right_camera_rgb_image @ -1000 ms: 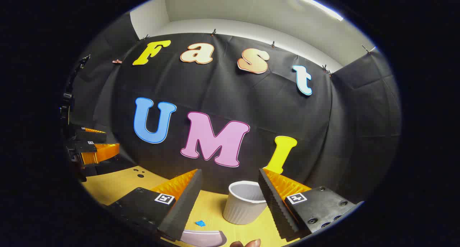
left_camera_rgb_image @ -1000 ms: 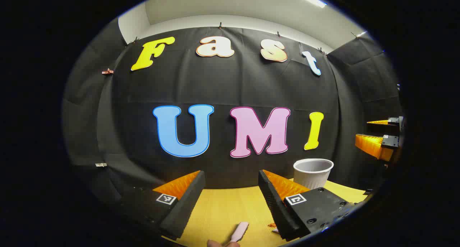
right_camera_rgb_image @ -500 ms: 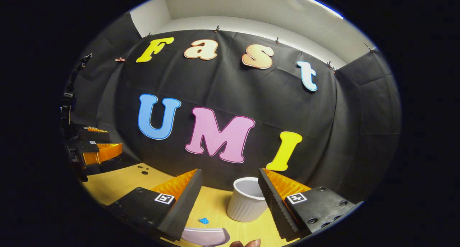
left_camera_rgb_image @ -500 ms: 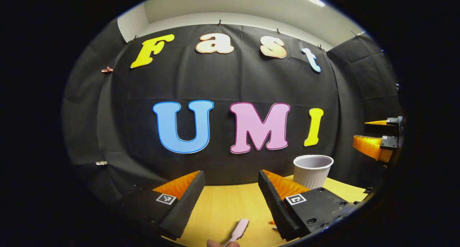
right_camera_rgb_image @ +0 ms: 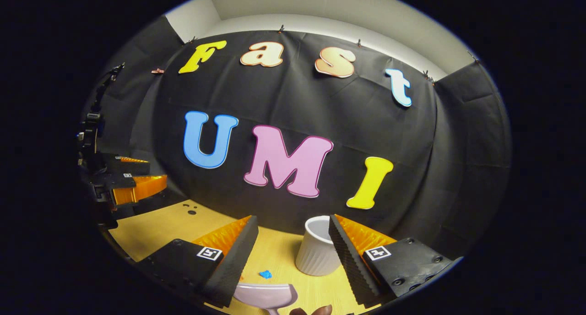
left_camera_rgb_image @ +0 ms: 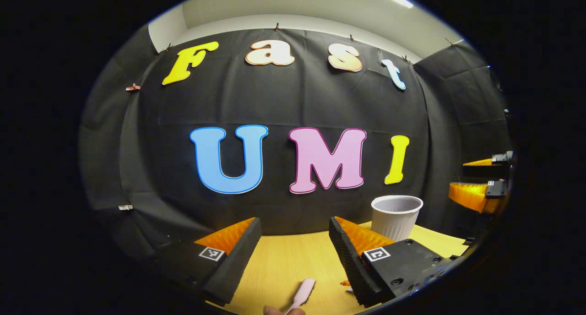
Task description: Pick up the small broom and dustpan from the desktop, sweep the trash into the dustpan with the broom, and then empty the trash into the garbage bin.
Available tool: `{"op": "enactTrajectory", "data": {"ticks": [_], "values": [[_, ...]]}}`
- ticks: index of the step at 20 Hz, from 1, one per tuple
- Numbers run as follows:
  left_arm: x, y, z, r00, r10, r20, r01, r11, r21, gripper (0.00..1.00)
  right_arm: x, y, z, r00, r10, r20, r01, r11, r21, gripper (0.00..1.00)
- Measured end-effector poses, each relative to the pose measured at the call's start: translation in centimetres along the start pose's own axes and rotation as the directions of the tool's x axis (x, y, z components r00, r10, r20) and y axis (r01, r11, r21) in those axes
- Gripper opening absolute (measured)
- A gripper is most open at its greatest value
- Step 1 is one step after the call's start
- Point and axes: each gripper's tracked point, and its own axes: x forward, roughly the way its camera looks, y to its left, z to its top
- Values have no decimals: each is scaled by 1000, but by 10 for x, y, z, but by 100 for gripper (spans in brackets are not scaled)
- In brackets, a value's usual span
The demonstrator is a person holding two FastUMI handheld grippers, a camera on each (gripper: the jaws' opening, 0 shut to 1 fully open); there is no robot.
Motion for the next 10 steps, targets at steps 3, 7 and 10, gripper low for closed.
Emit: {"op": "enactTrajectory", "data": {"ticks": [3, 7, 10], "values": [[1, -2, -7, 1000, -9, -13, 9, 1000, -2, 94, -12, 15, -47, 983, 93, -156, -91, 996, 24, 97], [3, -2, -24, 999, -6, -49, 5, 1000, -8, 94, -38, 23, -148, 887, 172, -428, -122, 982, 142, 96], [1, 1, -33, 998, 6, -65, -5, 1000, 9, 94, -51, 27, -223, 780, 190, -597, -133, 981, 138, 96]]}}
